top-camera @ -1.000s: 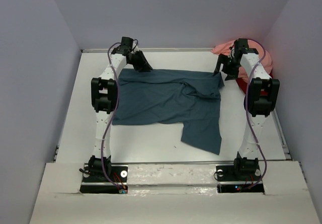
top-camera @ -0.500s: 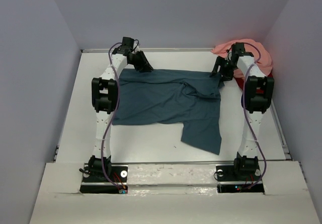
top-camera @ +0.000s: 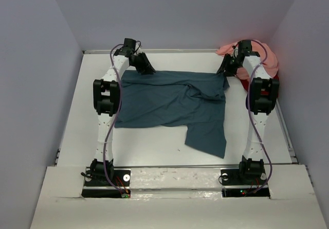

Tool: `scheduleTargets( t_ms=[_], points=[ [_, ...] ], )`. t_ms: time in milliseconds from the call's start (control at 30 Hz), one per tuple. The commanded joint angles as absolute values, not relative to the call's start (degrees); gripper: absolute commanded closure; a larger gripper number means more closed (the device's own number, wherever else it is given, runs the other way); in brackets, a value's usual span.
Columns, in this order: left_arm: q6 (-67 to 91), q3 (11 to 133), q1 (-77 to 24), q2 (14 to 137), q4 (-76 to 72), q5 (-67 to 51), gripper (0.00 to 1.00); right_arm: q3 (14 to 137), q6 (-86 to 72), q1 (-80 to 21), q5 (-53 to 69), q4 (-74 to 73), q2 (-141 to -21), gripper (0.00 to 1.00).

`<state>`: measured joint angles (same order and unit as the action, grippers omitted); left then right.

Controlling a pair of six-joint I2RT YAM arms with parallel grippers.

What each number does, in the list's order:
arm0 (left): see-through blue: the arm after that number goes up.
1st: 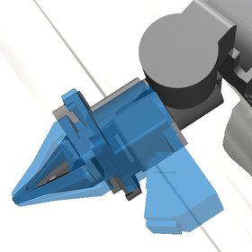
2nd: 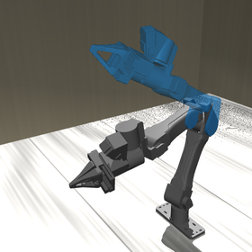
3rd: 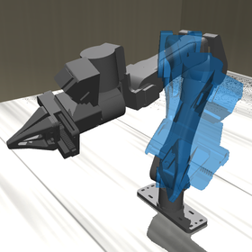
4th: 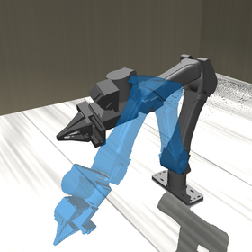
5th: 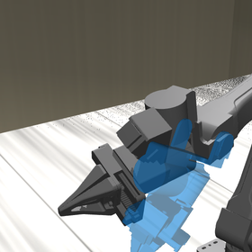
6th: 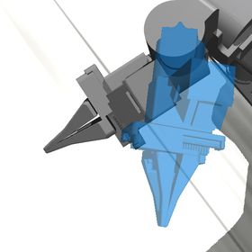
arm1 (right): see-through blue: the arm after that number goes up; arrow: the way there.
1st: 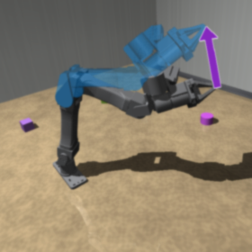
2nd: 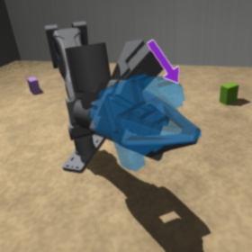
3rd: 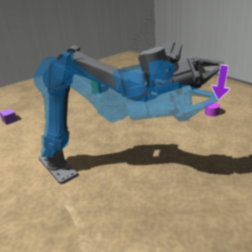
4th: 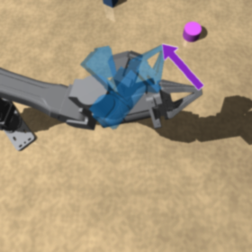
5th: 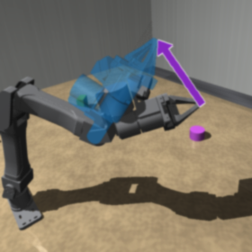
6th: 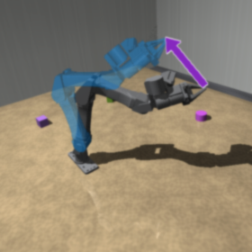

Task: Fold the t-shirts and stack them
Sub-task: Fold the flattened tshirt in 1/3 of the way

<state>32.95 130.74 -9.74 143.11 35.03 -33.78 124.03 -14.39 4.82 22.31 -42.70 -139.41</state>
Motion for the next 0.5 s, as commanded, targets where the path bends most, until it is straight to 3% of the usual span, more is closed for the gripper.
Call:
scheduleTargets(
  t_ms=[0,167,467],
  points=[
    [31.6,130.6,-9.6,144.5,37.4,-33.3,0.70,126.3,-14.7,5.1,23.8,-40.8,-140.5,0.54],
    [32.1,130.6,-9.7,145.6,37.7,-33.2,1.00,126.3,-14.9,5.1,24.3,-40.6,-141.0,0.67],
    [32.3,130.5,-9.7,148.6,38.3,-31.7,1.00,127.4,-15.2,5.1,24.7,-40.3,-142.4,0.68]
  ],
)
